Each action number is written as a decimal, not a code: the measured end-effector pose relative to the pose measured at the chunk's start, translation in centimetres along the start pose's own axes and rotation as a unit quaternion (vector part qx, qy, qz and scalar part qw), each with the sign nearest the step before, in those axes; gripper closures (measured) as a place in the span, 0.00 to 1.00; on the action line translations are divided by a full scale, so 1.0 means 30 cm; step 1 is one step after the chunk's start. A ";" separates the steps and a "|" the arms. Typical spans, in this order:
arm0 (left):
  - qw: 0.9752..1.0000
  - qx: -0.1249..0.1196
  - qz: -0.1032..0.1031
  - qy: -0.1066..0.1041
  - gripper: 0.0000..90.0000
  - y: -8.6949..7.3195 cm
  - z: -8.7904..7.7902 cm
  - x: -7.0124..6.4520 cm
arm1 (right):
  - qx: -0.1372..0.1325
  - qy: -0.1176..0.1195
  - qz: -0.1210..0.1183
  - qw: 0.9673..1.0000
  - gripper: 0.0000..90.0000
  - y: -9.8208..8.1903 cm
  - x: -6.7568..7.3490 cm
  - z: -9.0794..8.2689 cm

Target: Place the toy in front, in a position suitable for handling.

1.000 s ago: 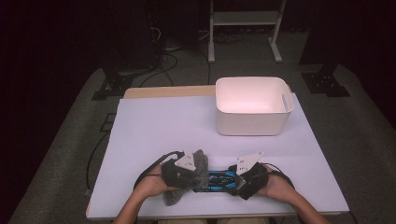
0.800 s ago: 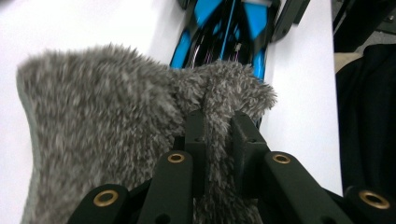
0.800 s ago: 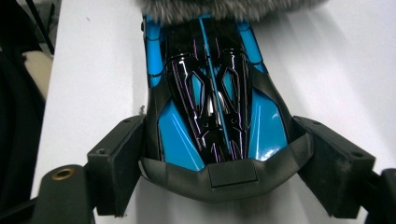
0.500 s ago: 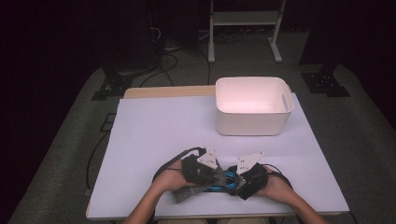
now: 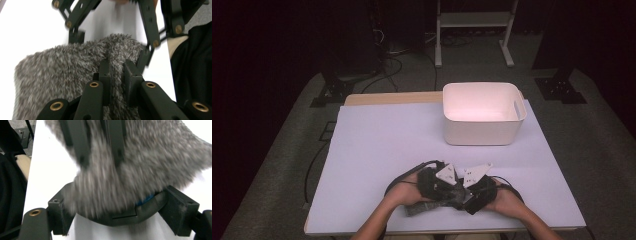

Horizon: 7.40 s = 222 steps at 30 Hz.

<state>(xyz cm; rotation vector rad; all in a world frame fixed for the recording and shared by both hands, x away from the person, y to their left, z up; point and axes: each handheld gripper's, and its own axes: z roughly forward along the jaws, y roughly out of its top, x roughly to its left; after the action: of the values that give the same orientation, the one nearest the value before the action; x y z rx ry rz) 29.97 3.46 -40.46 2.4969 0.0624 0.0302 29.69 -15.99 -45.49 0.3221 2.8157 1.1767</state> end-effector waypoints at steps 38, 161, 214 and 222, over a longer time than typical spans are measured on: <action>1.000 -0.014 -0.007 -0.024 0.88 0.021 0.031 0.014 | 0.010 -0.009 -0.010 1.000 0.24 0.006 0.006 0.010; 0.998 0.005 -0.019 -0.060 0.87 0.042 0.027 0.027 | 0.013 0.006 -0.012 1.000 0.25 -0.004 -0.007 0.016; 0.998 -0.002 -0.024 -0.065 0.87 0.088 0.064 0.048 | 0.013 0.010 -0.013 1.000 0.25 -0.005 -0.006 0.016; 0.998 0.019 -0.009 -0.056 0.87 0.041 0.030 0.011 | 0.012 0.007 -0.015 1.000 0.25 -0.005 -0.006 0.016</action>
<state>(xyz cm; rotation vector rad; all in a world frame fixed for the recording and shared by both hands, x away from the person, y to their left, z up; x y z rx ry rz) 30.39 1.96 -40.45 2.5318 0.0379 -0.1200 29.91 -15.80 -45.95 0.2751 2.8379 1.1440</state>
